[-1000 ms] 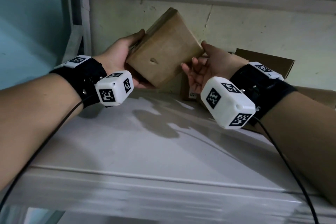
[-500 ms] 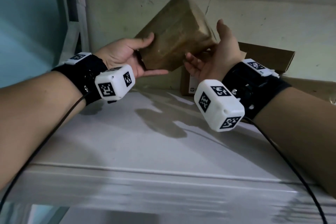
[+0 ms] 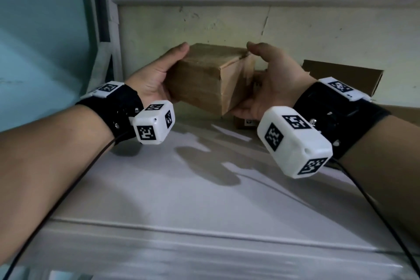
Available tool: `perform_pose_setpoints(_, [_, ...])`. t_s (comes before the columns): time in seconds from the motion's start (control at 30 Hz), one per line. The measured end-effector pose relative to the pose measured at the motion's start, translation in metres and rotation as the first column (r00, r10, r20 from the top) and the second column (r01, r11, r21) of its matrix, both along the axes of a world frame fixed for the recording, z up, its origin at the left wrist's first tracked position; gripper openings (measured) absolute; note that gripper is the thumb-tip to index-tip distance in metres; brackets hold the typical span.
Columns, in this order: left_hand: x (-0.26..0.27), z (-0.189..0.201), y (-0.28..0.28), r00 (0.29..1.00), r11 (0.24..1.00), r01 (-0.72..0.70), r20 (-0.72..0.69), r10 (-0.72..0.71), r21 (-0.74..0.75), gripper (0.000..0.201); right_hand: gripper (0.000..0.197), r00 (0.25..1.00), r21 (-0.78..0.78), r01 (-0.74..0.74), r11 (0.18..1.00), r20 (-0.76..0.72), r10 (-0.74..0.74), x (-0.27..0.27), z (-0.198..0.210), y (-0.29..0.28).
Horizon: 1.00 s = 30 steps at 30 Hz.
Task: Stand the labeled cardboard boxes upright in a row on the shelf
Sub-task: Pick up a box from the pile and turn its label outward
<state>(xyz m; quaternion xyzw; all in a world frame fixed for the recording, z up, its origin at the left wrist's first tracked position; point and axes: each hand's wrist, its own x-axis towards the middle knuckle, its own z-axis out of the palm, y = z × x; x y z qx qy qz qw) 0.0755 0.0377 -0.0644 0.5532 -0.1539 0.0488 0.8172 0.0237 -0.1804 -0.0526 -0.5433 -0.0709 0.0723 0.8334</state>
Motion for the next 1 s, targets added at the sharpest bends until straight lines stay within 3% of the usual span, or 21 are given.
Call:
perform_pose_setpoints(0.13, [-0.001, 0.0, -0.003, 0.998, 0.995, -0.044, 0.046, 0.048, -0.088, 0.044, 0.055, 0.999, -0.051, 0.028, 0.998, -0.028, -0.029, -0.002, -0.002, 0.005])
perform_pose_setpoints(0.27, [0.002, 0.003, -0.002, 0.997, 0.985, -0.08, -0.001, 0.08, -0.153, 0.057, 0.051, 0.999, -0.053, 0.045, 0.998, -0.008, -0.045, -0.006, -0.003, 0.008])
perform_pose_setpoints(0.47, [0.006, 0.005, -0.003, 0.993, 0.996, -0.082, -0.079, 0.084, 0.033, 0.057, 0.054, 0.996, -0.08, 0.086, 0.993, 0.019, -0.084, 0.001, -0.006, 0.009])
perform_pose_setpoints(0.53, [0.012, 0.004, -0.001, 0.987, 0.991, -0.129, -0.087, 0.131, 0.036, 0.053, 0.047, 0.999, -0.108, 0.051, 0.993, 0.017, -0.049, -0.001, -0.004, 0.003])
perform_pose_setpoints(0.6, [0.018, 0.003, 0.001, 0.986, 0.99, -0.14, -0.094, 0.141, 0.017, 0.059, 0.052, 1.0, -0.083, -0.002, 0.997, 0.006, 0.003, -0.001, -0.003, -0.006])
perform_pose_setpoints(0.67, [0.022, 0.003, 0.003, 0.984, 0.99, -0.144, -0.107, 0.144, 0.006, 0.048, 0.053, 1.0, -0.047, -0.019, 0.999, 0.014, 0.02, 0.001, -0.002, -0.012])
perform_pose_setpoints(0.77, [0.026, 0.002, 0.002, 0.989, 0.995, -0.099, -0.114, 0.099, 0.0, 0.017, 0.035, 0.998, -0.047, -0.052, 0.998, 0.044, 0.054, 0.001, -0.001, -0.009])
perform_pose_setpoints(0.87, [0.03, -0.003, 0.0, 0.988, 0.992, -0.098, -0.107, 0.107, 0.083, 0.003, 0.029, 0.991, -0.06, -0.121, 0.991, 0.054, 0.125, -0.001, -0.001, -0.006])
perform_pose_setpoints(0.9, [0.031, -0.005, 0.001, 0.987, 0.987, -0.112, -0.104, 0.124, 0.114, 0.003, 0.03, 0.988, -0.044, -0.141, 0.989, 0.062, 0.144, -0.001, 0.0, -0.007])
perform_pose_setpoints(1.0, [0.033, -0.007, 0.003, 0.979, 0.977, -0.168, -0.091, 0.181, 0.131, 0.029, 0.032, 0.981, -0.005, -0.158, 0.987, 0.113, 0.157, -0.001, -0.001, -0.008])
